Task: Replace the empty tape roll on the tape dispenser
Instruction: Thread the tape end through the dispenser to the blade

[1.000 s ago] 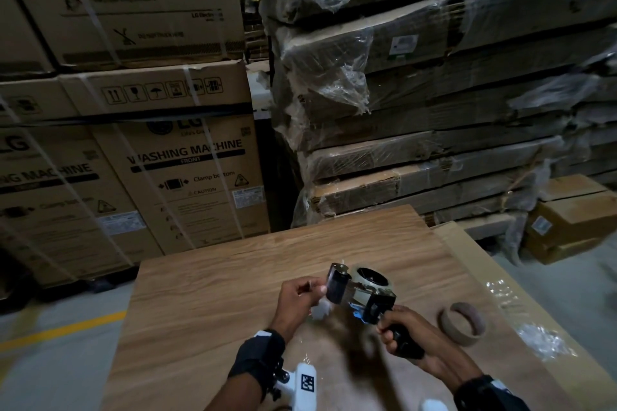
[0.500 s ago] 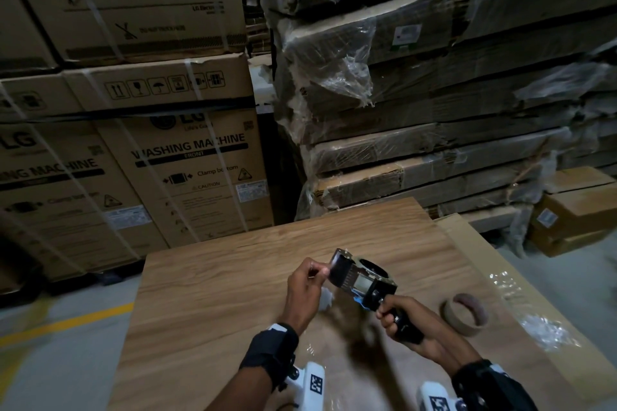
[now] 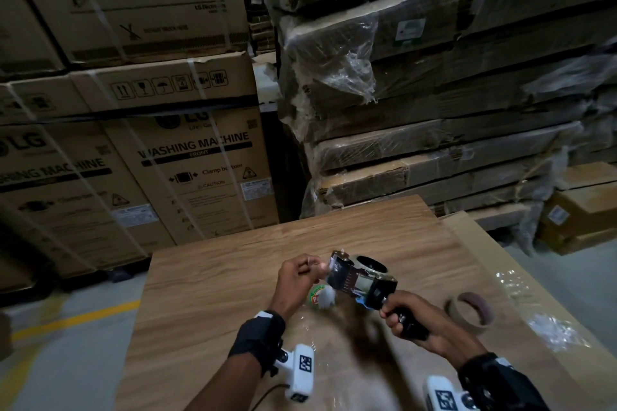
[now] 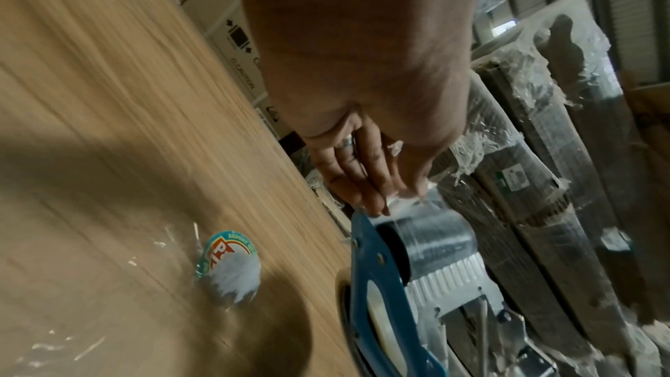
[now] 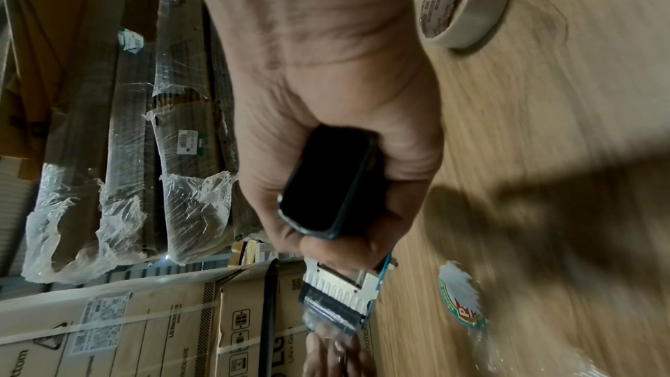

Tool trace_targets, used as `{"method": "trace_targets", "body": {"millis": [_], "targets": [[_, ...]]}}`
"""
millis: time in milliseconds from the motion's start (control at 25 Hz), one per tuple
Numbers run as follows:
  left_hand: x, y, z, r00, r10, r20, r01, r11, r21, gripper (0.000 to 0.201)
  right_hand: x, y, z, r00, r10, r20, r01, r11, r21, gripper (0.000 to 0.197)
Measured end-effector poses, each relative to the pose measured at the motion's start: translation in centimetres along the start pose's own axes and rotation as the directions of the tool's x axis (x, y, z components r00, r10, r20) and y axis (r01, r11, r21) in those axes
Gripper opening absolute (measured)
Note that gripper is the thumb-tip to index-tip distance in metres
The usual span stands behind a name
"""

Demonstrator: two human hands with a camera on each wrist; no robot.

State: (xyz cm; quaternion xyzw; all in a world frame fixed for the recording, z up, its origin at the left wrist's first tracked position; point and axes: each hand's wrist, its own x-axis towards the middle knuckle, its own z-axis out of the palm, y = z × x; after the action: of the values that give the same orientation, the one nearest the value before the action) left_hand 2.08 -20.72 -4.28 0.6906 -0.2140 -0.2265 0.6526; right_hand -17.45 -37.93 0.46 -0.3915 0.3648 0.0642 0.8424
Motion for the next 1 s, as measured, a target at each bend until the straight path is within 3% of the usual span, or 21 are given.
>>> {"method": "trace_targets", "body": {"millis": [120, 200, 480, 600, 720, 880, 1000], "targets": [[0.3, -1.7, -1.6, 0.981, -0.172, -0.09, 0.164, 0.983, -0.088, 0.035, 1.4, -0.4, -0.3, 0.999, -0.018, -0.027, 0.018, 0.999, -0.027, 0.004], [0.4, -3.1, -2.9, 0.954, -0.246, -0.172, 0.237, 0.969, -0.068, 0.05, 2.9, -0.7, -0.7, 0.998, -0.032, -0.059, 0.026, 0.994, -0.104, 0.013], [-1.9, -7.9, -6.5, 0.917, -0.305, -0.258, 0.325, 0.945, 0.037, 0.029, 9.5, -2.6, -1.1, 0.981, -0.169, -0.096, 0.132, 0.942, -0.309, 0.003], [-2.2, -8.6, -7.4, 0.906, -0.309, -0.288, 0.351, 0.93, 0.106, 0.021, 12.7, -3.9, -0.5, 0.962, -0.257, -0.086, 0.208, 0.904, -0.374, 0.026], [-1.8, -9.1, -9.0, 0.909, -0.23, -0.347, 0.325, 0.914, 0.245, 0.029, 16.4, -4.6, -0.6, 0.951, -0.266, -0.16, 0.176, 0.887, -0.426, 0.054], [-1.2, -7.5, -10.3, 0.944, -0.11, -0.309, 0.253, 0.845, 0.472, 0.031, 19.7, -4.8, -1.3, 0.937, -0.278, -0.211, 0.134, 0.845, -0.517, 0.065], [-0.1, -6.4, -11.0, 0.941, -0.093, -0.325, 0.264, 0.804, 0.533, 0.025, 23.4, -3.9, -4.1, 0.934, -0.281, -0.222, 0.087, 0.779, -0.621, 0.075]]}}
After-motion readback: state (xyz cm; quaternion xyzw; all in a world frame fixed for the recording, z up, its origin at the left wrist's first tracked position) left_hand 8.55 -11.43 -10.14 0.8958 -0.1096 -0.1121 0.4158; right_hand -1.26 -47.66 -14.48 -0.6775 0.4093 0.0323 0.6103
